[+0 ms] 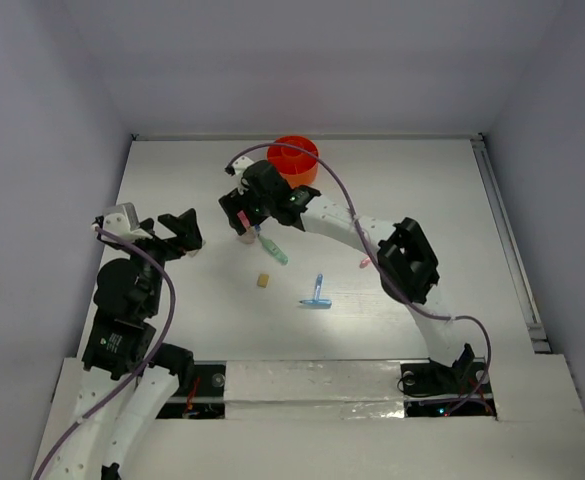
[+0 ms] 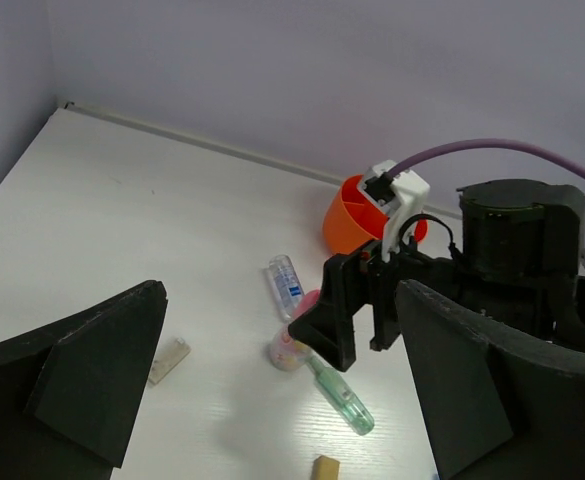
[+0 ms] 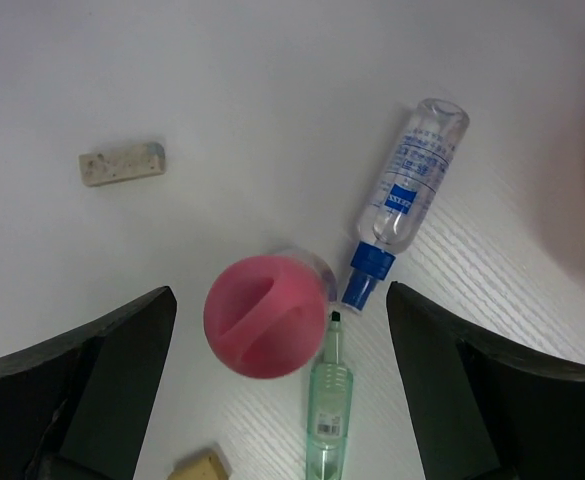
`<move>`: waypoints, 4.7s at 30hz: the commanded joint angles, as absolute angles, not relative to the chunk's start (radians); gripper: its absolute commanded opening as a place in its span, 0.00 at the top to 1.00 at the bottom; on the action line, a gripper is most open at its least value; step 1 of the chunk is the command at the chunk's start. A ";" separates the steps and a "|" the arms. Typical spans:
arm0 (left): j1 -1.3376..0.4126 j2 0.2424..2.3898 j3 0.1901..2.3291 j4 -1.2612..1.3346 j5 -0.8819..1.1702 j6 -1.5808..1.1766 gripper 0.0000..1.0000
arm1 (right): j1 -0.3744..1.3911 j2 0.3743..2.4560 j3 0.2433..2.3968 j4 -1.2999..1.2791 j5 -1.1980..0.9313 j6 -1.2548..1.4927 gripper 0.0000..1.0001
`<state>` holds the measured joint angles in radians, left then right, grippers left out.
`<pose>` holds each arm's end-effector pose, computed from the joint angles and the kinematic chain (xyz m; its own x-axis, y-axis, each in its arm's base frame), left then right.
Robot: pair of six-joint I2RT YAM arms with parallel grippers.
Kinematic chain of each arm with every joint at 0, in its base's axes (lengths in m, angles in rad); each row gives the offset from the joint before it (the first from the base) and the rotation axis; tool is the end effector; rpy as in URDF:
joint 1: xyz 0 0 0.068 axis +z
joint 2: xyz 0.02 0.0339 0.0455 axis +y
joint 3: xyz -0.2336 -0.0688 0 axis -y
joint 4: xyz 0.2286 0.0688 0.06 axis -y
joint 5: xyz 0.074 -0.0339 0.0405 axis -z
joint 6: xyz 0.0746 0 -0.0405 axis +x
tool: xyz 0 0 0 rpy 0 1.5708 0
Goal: Sort the stationery into containers
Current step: Pick up the stationery from the center of the board, then place the stationery in the storage box, then pick up the stationery from the center of the board.
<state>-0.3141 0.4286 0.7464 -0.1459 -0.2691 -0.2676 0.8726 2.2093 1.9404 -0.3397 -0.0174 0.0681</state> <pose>0.1485 -0.0274 0.3640 0.1440 -0.3148 -0.9382 0.0900 0.9483 -0.3044 0.3316 0.3972 0.2132 -0.4194 -0.3939 -0.8179 -0.7483 0.6601 0.0658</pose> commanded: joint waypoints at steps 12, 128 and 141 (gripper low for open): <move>-0.319 0.428 0.741 -0.086 -0.255 -0.262 0.01 | 0.902 2.272 2.080 -0.371 0.080 0.041 0.66; -0.262 0.535 0.721 -0.063 -0.169 -0.285 0.07 | 0.808 2.405 1.899 -0.080 -0.006 0.206 0.40; -0.262 0.545 0.723 -0.061 -0.173 -0.290 0.07 | 0.808 2.381 1.881 -0.038 0.014 0.180 0.86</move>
